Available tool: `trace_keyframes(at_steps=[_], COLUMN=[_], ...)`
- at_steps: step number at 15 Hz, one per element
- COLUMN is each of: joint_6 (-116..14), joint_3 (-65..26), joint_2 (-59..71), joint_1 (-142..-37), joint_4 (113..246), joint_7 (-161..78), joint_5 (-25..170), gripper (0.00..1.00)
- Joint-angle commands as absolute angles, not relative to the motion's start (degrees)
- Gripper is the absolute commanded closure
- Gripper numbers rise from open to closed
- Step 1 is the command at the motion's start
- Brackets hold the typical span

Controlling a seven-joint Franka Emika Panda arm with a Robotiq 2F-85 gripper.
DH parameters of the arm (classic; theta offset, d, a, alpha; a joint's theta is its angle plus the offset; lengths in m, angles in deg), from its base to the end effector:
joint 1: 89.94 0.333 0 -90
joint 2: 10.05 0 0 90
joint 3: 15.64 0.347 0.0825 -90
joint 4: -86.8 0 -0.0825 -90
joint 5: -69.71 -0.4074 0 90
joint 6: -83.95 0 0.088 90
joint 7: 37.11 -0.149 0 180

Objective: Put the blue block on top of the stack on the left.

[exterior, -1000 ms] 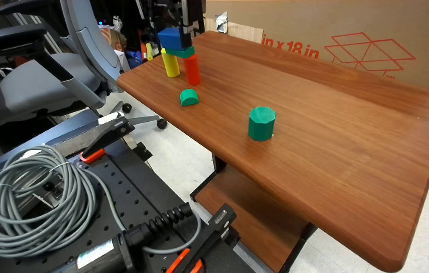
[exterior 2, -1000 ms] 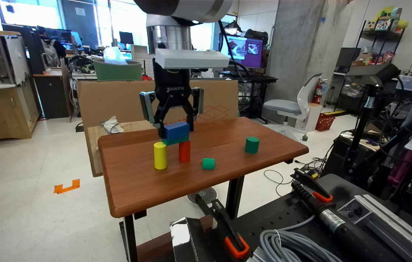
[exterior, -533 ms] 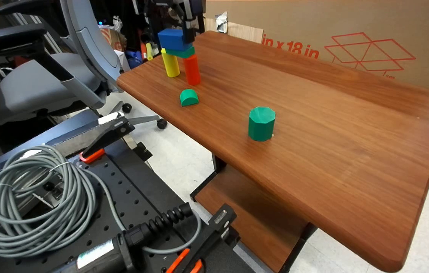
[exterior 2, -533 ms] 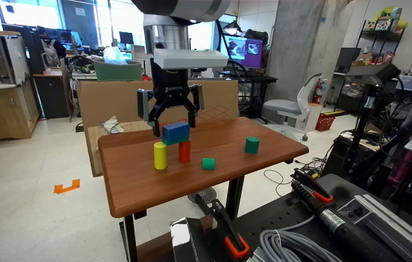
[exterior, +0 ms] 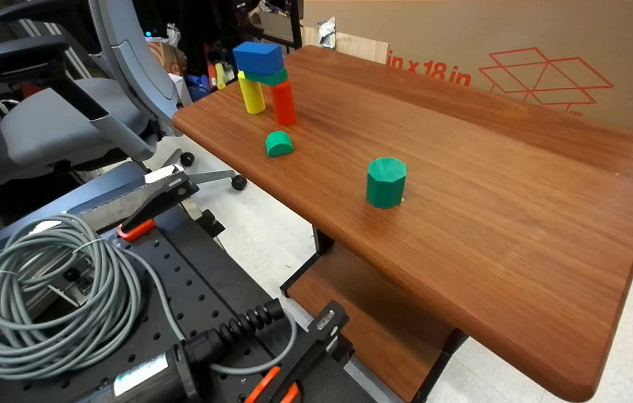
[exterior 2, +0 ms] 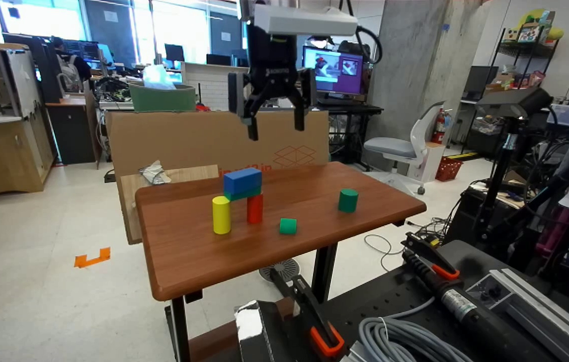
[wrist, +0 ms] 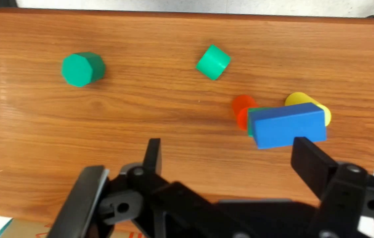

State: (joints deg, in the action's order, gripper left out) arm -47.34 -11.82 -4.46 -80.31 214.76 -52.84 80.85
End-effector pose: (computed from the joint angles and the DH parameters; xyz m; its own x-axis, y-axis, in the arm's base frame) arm 0.5381 0.1180 0.2978 0.9958 0.0906 -0.0094 0.0910 -0.9857 0.1415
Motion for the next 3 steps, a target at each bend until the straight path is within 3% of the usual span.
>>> trace_keyframes(at_steps=[1,3], joint_6=[-46.65,-45.61], joint_3=[-11.65,-12.27], joint_2=[-6.3,-9.25], joint_1=[-81.69,-82.99], joint_4=[215.79,217.69], joint_7=[-53.33,-53.53], joint_5=[83.31,85.64], gripper=[0.0,0.0])
